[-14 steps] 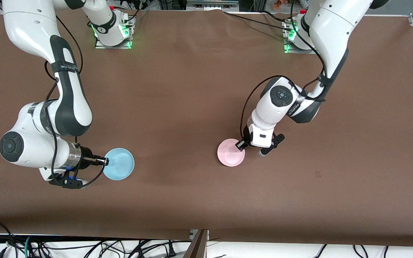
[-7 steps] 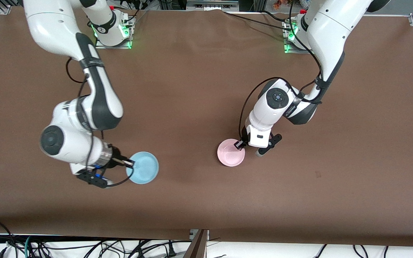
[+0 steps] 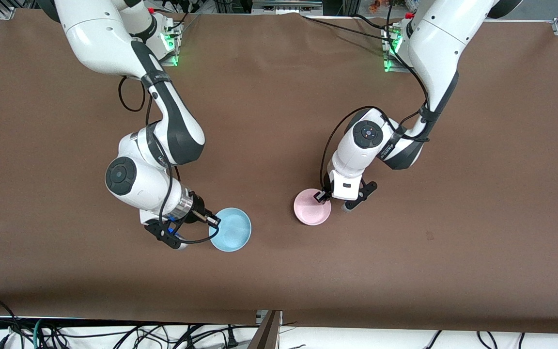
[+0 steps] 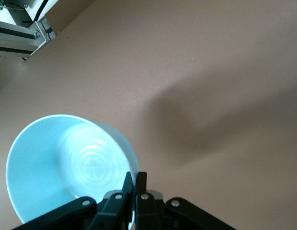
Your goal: Stack pink and blue bowls on white bowl
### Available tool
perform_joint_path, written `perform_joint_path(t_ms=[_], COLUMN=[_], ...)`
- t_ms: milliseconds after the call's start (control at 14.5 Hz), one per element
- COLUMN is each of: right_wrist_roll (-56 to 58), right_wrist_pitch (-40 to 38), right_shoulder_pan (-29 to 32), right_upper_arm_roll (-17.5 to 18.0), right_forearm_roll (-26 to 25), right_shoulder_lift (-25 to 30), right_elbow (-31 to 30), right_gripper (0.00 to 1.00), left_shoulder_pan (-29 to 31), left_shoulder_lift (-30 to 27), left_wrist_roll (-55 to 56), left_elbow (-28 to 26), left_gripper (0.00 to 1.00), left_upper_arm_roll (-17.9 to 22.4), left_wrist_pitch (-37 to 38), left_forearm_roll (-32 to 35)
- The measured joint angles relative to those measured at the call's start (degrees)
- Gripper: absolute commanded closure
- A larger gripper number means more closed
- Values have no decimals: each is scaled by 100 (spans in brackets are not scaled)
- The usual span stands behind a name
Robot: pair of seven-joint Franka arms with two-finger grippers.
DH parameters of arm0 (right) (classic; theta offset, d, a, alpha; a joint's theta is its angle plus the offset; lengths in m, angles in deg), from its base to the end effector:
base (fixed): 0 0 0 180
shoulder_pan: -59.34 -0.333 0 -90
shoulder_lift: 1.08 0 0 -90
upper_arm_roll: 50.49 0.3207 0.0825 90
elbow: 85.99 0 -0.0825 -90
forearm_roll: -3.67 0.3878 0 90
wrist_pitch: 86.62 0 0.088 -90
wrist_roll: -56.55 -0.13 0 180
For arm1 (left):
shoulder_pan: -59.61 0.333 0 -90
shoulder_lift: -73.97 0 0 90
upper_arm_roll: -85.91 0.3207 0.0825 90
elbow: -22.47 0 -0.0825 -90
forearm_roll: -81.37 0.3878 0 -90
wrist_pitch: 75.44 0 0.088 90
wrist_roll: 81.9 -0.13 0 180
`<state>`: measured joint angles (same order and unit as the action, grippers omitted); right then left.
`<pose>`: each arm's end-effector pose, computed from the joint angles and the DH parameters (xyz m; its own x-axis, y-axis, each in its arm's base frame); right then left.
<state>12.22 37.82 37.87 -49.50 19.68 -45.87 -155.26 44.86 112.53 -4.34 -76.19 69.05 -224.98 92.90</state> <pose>0.7191 0.3105 0.3100 0.8682 -0.4911 -0.0709 -0.4882 -0.8199 -0.2991 0.6104 -0.3530 0.2127 0.7477 0.6639 0.0141 0.6398 -0.7259 0.2524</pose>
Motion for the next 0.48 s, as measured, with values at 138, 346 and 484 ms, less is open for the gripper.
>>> perform_joint_path(t_ms=[138, 346, 484], right_wrist_roll=[-12, -24, -166], right_wrist_pitch=[0, 4, 42], right_shoulder_pan=[23, 35, -43], right_upper_arm_roll=[-3, -2, 41], right_forearm_roll=[0, 0, 4], right_shoulder_lift=[0, 0, -2], right_elbow=[18, 24, 25], right_gripper=[100, 100, 100], left_shoulder_pan=[-8, -2, 2], left_shoulder_lift=[7, -7, -97], left_wrist_roll=[21, 40, 40], left_elbow=[70, 305, 593], left_gripper=[80, 80, 80], left_upper_arm_roll=[16, 57, 69], left_wrist_pitch=[-9, 62, 583], left_forearm_roll=[0, 0, 0])
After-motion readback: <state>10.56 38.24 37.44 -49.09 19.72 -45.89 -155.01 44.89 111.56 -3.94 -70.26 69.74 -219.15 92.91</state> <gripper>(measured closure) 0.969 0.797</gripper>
